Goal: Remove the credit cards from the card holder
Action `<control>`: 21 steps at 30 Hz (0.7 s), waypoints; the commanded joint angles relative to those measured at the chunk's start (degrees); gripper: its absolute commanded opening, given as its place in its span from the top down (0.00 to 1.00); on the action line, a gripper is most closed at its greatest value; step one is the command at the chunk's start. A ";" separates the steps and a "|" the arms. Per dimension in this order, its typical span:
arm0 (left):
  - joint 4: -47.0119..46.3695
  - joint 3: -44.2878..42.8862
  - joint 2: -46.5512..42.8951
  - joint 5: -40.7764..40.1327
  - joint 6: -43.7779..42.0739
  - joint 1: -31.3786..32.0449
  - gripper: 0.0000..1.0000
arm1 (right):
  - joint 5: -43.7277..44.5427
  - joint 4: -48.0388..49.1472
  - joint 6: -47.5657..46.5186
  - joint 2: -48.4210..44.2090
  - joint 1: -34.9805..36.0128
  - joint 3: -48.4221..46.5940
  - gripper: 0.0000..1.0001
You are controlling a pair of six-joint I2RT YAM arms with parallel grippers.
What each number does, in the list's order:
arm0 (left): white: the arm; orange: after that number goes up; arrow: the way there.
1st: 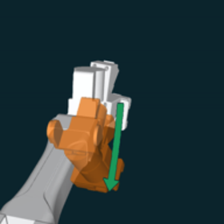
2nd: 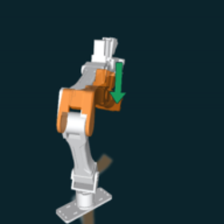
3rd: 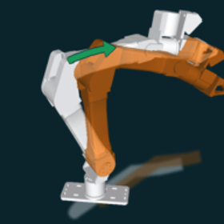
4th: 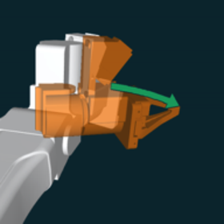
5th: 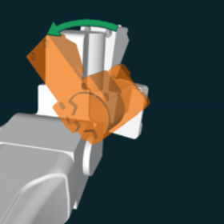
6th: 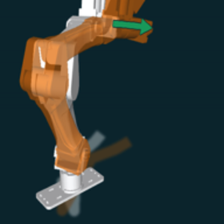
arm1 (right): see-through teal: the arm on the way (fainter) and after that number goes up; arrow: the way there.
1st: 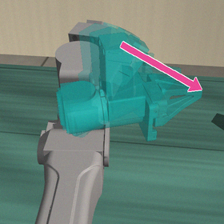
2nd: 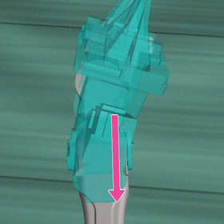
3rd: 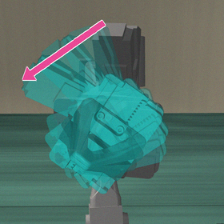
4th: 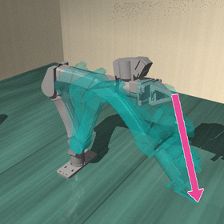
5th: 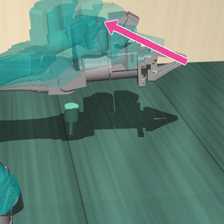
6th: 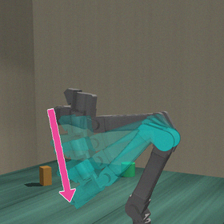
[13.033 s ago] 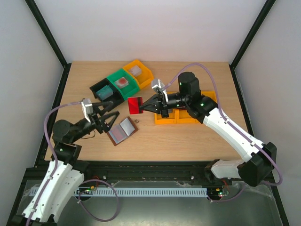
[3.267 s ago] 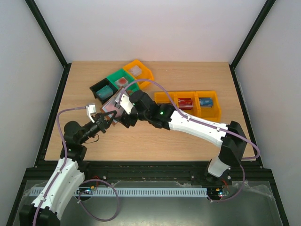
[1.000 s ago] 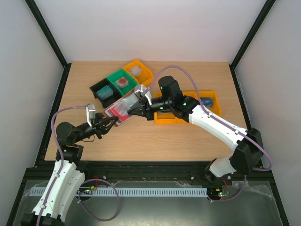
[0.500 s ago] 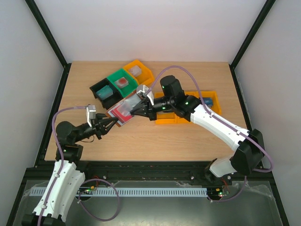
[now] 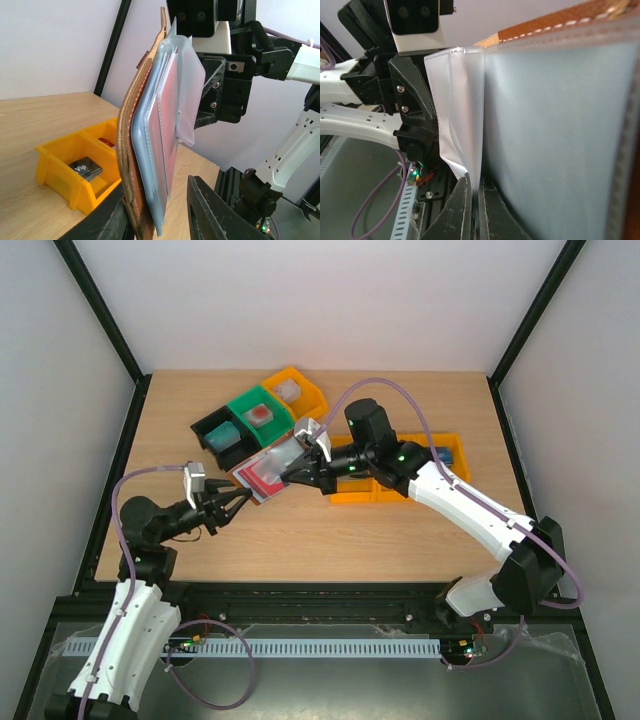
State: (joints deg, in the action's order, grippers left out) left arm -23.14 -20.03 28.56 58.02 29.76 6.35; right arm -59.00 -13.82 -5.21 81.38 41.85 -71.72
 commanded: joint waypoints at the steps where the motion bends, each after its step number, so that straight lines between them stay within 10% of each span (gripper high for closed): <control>1: -2.32 -1.36 0.62 -1.86 -0.76 1.43 0.71 | -2.98 3.91 2.70 0.15 -0.35 -1.65 0.98; 21: -2.16 -0.58 0.90 -4.98 -2.22 2.26 0.88 | -2.83 2.65 1.62 2.01 2.67 -2.54 0.98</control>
State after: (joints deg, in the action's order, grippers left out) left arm -23.22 -20.01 29.67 54.00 28.49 8.40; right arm -60.03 -12.45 -3.40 82.41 42.81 -71.85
